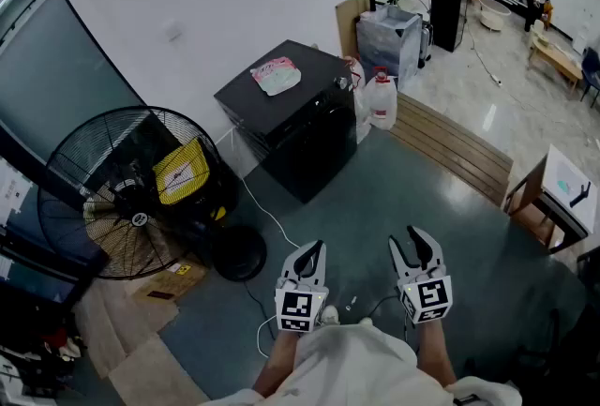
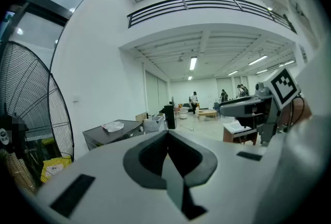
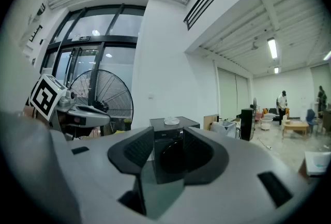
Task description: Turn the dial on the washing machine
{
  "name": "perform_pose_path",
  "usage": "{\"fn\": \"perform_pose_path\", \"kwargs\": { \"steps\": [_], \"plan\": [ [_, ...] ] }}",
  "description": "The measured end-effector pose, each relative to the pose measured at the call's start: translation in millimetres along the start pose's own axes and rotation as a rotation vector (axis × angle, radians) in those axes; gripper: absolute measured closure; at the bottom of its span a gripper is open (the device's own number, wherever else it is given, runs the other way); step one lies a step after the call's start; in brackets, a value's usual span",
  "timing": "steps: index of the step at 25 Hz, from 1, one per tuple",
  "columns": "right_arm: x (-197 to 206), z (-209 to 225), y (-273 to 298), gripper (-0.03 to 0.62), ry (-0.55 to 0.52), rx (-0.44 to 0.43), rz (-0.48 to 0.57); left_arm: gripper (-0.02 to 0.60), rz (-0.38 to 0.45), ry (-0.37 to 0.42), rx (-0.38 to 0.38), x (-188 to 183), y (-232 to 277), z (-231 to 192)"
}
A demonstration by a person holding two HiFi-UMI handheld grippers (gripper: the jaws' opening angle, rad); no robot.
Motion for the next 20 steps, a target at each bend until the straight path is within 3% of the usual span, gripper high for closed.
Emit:
{"fn": "perform_pose_path", "kwargs": {
  "steps": [6,8,11,20],
  "plan": [
    [5.7,7.8,1.6,0.416,0.017,-0.011,-0.001,0.569,-0.021,-0.007,-0.018,3.7,-3.4,8.4],
    [7.6,10.1,1.8,0.381,0.029,-0.018,-0.001,0.569,-0.029,-0.011,-0.025,5.9,-5.2,13.8],
    [8.0,9.7,5.9,0.378,0.027,-0.033,-0.006,0.569,-0.032,-0.013,-0.03,5.9,-3.6,17.0],
    [11.3,14.6,35.4,0.368,0.018,-0.038,-0.031,0.569,-0.015,-0.007,-0.036,1.4,25.5,-0.9]
  ]
}}
Point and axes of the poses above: the fingertips, and each gripper's own axes: y forward along the fingers, z to its right, x out of its underside, the point moved 1 cm from there along -y, backward along the fingers, and after that the axes turned 11 degrees about y, right-handed, at the moved point
